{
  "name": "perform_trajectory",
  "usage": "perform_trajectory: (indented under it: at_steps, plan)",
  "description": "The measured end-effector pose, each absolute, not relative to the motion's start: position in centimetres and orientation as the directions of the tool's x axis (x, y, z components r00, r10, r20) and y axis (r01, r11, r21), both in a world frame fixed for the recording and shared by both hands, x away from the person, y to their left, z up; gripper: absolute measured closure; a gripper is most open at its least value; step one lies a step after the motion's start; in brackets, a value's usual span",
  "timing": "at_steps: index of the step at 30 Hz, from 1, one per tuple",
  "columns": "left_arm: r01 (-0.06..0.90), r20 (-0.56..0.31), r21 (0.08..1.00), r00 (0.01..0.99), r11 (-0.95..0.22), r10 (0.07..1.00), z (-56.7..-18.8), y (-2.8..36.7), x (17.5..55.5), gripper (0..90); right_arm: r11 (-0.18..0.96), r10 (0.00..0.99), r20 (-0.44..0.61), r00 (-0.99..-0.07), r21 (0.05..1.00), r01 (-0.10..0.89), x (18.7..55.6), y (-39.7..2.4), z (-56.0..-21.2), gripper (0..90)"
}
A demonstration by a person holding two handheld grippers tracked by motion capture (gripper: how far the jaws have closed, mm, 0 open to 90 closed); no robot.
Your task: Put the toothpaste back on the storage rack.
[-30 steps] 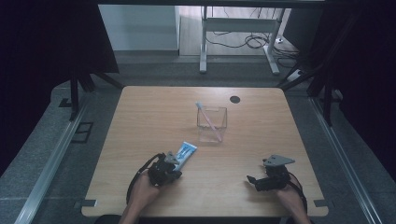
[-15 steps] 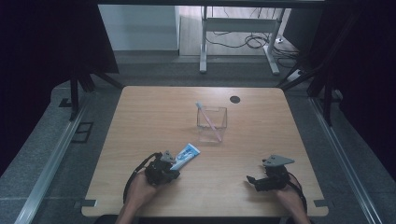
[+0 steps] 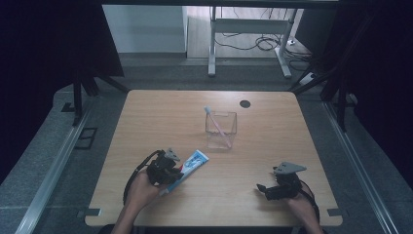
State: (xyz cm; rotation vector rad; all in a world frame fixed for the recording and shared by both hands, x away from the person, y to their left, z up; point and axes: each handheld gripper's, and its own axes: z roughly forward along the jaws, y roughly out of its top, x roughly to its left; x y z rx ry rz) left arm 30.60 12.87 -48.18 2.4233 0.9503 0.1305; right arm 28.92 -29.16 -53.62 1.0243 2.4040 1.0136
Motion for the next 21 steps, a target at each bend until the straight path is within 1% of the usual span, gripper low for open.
perform_trajectory:
  at_steps: [3,8,13,21]
  plan:
    - [0.623,-0.101,0.485,0.738,-0.614,0.668,-48.1,12.8,31.0,70.9,0.485,0.73,-0.026,-0.683,0.724,0.491,28.9,-29.2,-53.6,4.5]
    - [0.652,-0.104,0.449,0.717,-0.61,0.69,-48.3,12.2,31.8,61.0,0.484,0.73,-0.025,-0.682,0.725,0.491,28.9,-29.2,-53.6,4.5]
    - [0.658,-0.088,0.419,0.715,-0.626,0.693,-48.7,11.3,32.5,52.6,0.483,0.73,-0.023,-0.683,0.725,0.492,28.9,-29.2,-53.6,4.5]
    - [0.671,-0.083,0.363,0.714,-0.646,0.695,-49.5,10.1,33.7,47.6,0.482,0.73,-0.022,-0.683,0.726,0.491,28.9,-29.2,-53.6,4.6]
